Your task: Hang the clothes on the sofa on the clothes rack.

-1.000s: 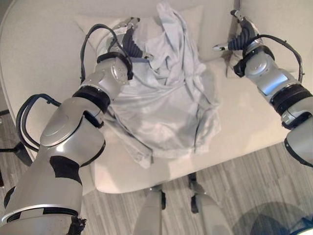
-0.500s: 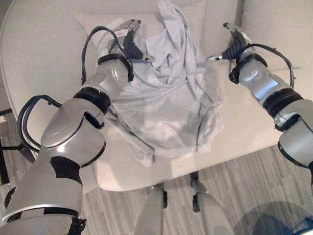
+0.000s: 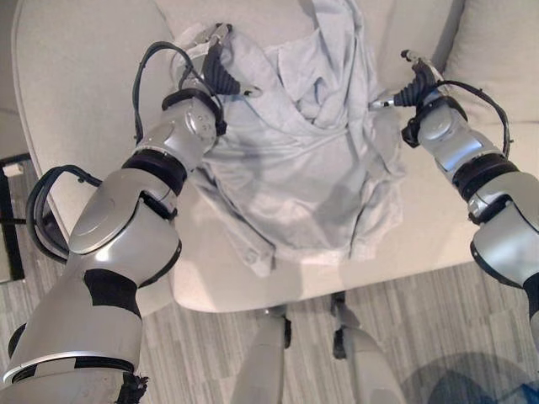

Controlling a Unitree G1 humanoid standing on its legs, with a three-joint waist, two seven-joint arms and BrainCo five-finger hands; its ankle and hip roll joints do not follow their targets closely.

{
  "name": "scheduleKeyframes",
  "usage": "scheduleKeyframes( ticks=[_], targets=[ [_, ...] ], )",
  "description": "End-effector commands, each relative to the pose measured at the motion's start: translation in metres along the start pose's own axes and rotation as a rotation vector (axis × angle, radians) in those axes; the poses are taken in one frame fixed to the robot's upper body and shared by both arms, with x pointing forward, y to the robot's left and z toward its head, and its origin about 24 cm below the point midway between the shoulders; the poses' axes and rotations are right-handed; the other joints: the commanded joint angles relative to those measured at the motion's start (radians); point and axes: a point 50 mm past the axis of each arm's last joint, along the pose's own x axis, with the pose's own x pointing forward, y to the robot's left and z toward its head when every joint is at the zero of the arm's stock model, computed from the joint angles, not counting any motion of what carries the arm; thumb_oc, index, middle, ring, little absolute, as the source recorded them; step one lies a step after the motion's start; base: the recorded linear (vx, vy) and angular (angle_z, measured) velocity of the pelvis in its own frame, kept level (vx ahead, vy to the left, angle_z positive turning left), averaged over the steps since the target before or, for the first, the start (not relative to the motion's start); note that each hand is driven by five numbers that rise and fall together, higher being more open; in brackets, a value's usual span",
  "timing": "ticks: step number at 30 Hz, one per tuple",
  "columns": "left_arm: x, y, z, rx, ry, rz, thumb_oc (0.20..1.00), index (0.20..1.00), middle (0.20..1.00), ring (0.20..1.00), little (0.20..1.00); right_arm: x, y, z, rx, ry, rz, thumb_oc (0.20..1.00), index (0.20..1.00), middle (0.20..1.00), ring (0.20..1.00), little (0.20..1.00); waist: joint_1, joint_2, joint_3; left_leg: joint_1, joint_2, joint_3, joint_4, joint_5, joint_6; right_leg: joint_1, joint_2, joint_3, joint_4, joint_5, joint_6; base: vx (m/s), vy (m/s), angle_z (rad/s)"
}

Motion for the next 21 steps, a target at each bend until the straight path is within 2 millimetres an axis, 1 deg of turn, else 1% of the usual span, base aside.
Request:
scheduleKeyframes(
  ticks=[1, 4, 13, 14, 15, 16, 17, 19, 21],
  targets=[
    [0.011, 0.038, -0.007, 0.012, 0.095, 0.108, 1.000, 1.000, 1.000, 1.000, 1.000, 0.010, -0.053, 0.037, 0.052, -0.067, -0.154, 1.000, 1.000, 1.000, 1.000, 1.000, 0.022, -0.058, 0.096, 0.021, 0.039, -0.022, -0.038, 0.013, -0.092, 0.005, -0.107, 0.002, -0.078, 0.132, 0.066, 0.00, -0.013, 0.05],
    [0.009, 0.036, -0.012, 0.051, 0.110, 0.097, 1.000, 1.000, 1.000, 1.000, 1.000, 0.011, -0.053, 0.038, 0.045, -0.067, -0.152, 1.000, 1.000, 1.000, 1.000, 1.000, 0.028, -0.057, 0.104, 0.017, 0.039, -0.023, -0.038, 0.016, -0.092, 0.003, -0.107, 0.000, -0.078, 0.130, 0.063, 0.01, -0.014, 0.03],
    [0.008, 0.032, -0.013, 0.058, 0.110, 0.088, 1.000, 1.000, 1.000, 1.000, 1.000, 0.011, -0.055, 0.043, 0.041, -0.085, -0.151, 1.000, 1.000, 1.000, 1.000, 1.000, 0.042, -0.052, 0.112, 0.010, 0.034, -0.029, -0.038, 0.016, -0.092, -0.002, -0.109, -0.001, -0.078, 0.128, 0.062, 0.00, -0.001, 0.00],
    [0.009, 0.033, -0.008, 0.014, 0.094, 0.103, 1.000, 1.000, 1.000, 1.000, 1.000, 0.011, -0.057, 0.043, 0.040, -0.091, -0.156, 1.000, 1.000, 1.000, 1.000, 1.000, 0.049, -0.050, 0.116, 0.004, 0.033, -0.037, -0.038, 0.017, -0.091, -0.007, -0.110, 0.000, -0.078, 0.125, 0.062, 0.00, 0.000, 0.00],
    [0.009, 0.033, -0.008, 0.014, 0.094, 0.103, 1.000, 1.000, 1.000, 1.000, 1.000, 0.011, -0.057, 0.043, 0.040, -0.091, -0.156, 1.000, 1.000, 1.000, 1.000, 1.000, 0.049, -0.050, 0.116, 0.004, 0.033, -0.037, -0.038, 0.017, -0.091, -0.006, -0.110, 0.000, -0.078, 0.125, 0.062, 0.03, -0.019, 0.03],
    [0.011, 0.035, -0.001, -0.056, 0.066, 0.123, 1.000, 1.000, 1.000, 1.000, 1.000, 0.010, -0.059, 0.044, 0.039, -0.099, -0.160, 1.000, 1.000, 1.000, 1.000, 1.000, 0.052, -0.049, 0.118, 0.004, 0.032, -0.040, -0.038, 0.017, -0.090, -0.005, -0.109, 0.000, -0.078, 0.123, 0.060, 0.00, 0.000, 0.00],
    [0.011, 0.035, -0.001, -0.056, 0.066, 0.123, 1.000, 1.000, 1.000, 1.000, 1.000, 0.010, -0.059, 0.044, 0.039, -0.099, -0.159, 1.000, 1.000, 1.000, 1.000, 1.000, 0.052, -0.049, 0.118, 0.004, 0.032, -0.040, -0.038, 0.017, -0.090, -0.005, -0.109, 0.000, -0.078, 0.123, 0.060, 0.00, 0.000, 0.00],
    [0.011, 0.036, 0.004, -0.126, 0.051, 0.142, 1.000, 1.000, 1.000, 1.000, 1.000, 0.010, -0.059, 0.042, 0.042, -0.102, -0.158, 1.000, 1.000, 1.000, 1.000, 1.000, 0.058, -0.045, 0.119, 0.006, 0.030, -0.042, -0.038, 0.015, -0.090, -0.001, -0.108, -0.001, -0.078, 0.119, 0.058, 0.00, 0.000, 0.00],
    [0.011, 0.042, 0.005, -0.133, 0.030, 0.164, 1.000, 1.000, 1.000, 1.000, 1.000, 0.010, -0.062, 0.043, 0.045, -0.108, -0.162, 1.000, 1.000, 1.000, 1.000, 1.000, 0.067, -0.039, 0.120, 0.010, 0.029, -0.044, -0.038, 0.014, -0.090, 0.003, -0.109, -0.001, -0.078, 0.116, 0.058, 0.01, 0.011, 0.06]
  ],
)
